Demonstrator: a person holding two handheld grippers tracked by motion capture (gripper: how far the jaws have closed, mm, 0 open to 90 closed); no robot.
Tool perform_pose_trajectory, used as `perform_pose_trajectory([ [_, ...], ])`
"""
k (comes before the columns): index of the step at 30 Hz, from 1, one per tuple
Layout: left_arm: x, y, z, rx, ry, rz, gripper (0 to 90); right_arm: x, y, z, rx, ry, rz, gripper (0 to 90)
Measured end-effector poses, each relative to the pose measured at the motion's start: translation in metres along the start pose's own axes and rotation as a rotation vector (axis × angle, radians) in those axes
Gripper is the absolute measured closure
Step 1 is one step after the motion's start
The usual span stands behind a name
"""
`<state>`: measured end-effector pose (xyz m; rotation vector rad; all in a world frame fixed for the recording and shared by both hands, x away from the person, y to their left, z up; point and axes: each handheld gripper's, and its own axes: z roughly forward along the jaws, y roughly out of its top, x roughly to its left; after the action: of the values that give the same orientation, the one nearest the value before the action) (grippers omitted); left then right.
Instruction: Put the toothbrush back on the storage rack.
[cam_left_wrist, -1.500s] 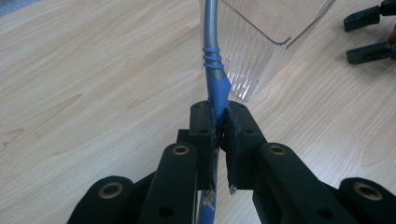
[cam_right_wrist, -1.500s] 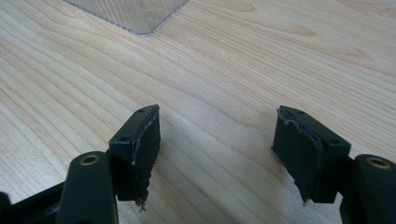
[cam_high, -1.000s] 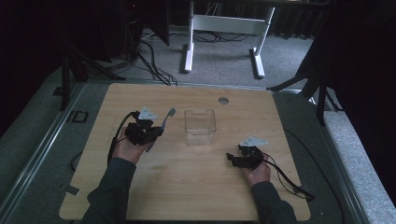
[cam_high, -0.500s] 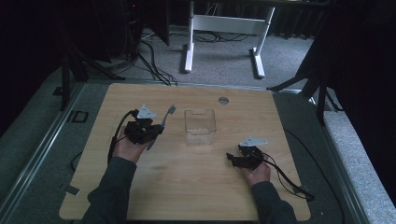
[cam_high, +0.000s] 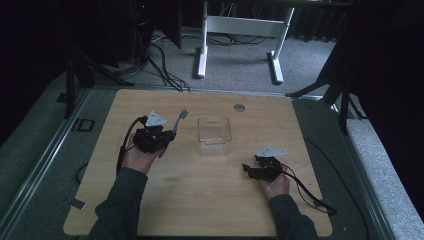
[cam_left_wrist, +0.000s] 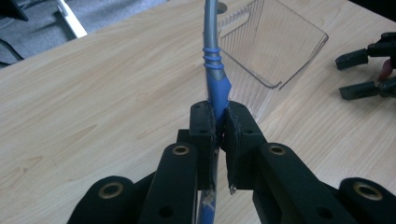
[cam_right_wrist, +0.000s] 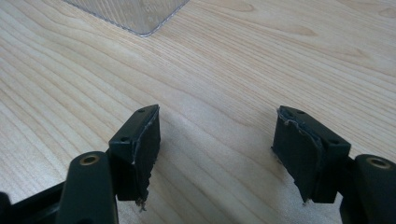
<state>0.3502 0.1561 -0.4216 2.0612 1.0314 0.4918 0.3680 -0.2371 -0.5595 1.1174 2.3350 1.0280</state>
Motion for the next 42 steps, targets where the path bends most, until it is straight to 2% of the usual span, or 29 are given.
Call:
perform_pose_trajectory([
  [13,-0.002,0.004,-0.002,-0.046,0.016,0.001,82.5,0.0,0.0,0.0,-0.001,0.0,0.001,31.3],
  [36,-0.005,0.017,-0.007,-0.089,0.007,0.021,82.5,0.0,0.0,0.0,0.001,0.0,0.001,31.3],
  [42,-0.006,0.019,-0.007,-0.104,0.003,0.015,82.5,0.0,0.0,0.0,0.001,0.0,0.001,31.3],
])
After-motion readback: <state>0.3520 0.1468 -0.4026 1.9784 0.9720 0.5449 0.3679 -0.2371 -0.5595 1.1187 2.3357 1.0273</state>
